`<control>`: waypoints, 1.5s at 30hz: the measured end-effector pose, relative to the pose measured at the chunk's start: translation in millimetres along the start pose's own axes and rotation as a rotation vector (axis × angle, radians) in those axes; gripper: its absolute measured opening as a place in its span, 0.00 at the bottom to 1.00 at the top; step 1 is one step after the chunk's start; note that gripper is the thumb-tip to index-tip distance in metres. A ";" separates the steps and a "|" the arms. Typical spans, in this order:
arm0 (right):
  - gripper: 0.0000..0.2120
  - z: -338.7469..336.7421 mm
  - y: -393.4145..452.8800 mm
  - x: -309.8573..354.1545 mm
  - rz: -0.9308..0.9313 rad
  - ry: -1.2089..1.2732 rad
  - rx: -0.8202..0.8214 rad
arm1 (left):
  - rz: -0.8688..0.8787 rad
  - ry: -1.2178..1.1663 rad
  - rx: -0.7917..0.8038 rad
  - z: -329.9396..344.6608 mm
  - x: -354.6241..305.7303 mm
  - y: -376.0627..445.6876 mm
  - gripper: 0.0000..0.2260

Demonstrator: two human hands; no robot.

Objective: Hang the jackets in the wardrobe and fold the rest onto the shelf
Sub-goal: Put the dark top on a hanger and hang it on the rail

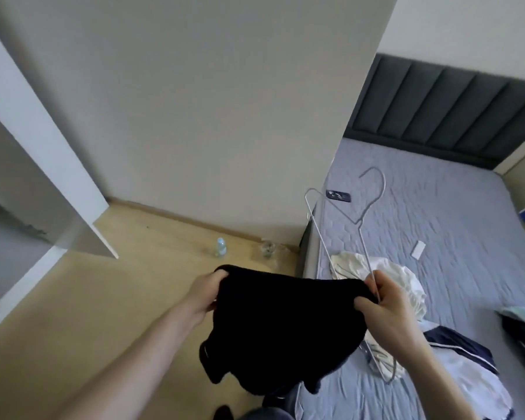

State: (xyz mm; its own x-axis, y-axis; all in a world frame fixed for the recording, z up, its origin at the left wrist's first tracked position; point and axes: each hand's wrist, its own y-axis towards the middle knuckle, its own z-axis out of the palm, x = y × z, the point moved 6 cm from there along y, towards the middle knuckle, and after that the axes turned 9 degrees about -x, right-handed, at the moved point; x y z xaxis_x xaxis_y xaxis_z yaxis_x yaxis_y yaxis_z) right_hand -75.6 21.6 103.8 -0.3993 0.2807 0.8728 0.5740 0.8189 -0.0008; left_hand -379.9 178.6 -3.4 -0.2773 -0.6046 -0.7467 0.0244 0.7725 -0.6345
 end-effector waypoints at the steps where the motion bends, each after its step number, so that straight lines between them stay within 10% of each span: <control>1: 0.19 3.1 1.7 -4.9 -0.001 -0.085 0.010 | 0.010 -0.032 -0.026 -14.5 -8.5 -4.7 0.12; 13: 0.20 61.6 13.2 15.3 -0.122 -0.108 0.277 | 0.285 -0.192 -0.179 -118.2 -91.2 -57.3 0.13; 34: 0.14 46.0 -8.5 99.0 -0.392 -0.139 0.157 | 0.512 0.158 -0.375 -176.4 -107.4 -31.4 0.12; 45: 0.13 122.7 -20.1 117.2 -0.485 -0.140 0.284 | 0.760 0.210 -0.074 -139.9 -146.9 -117.4 0.11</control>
State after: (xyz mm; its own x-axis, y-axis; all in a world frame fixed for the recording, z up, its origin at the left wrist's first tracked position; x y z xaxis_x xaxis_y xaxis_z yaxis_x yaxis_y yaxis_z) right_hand -221.7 99.5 146.2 -0.6705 -0.1127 0.7333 0.0953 0.9671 0.2358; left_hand -476.5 203.9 208.7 -0.3865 0.1372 -0.9121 0.2179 0.9745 0.0543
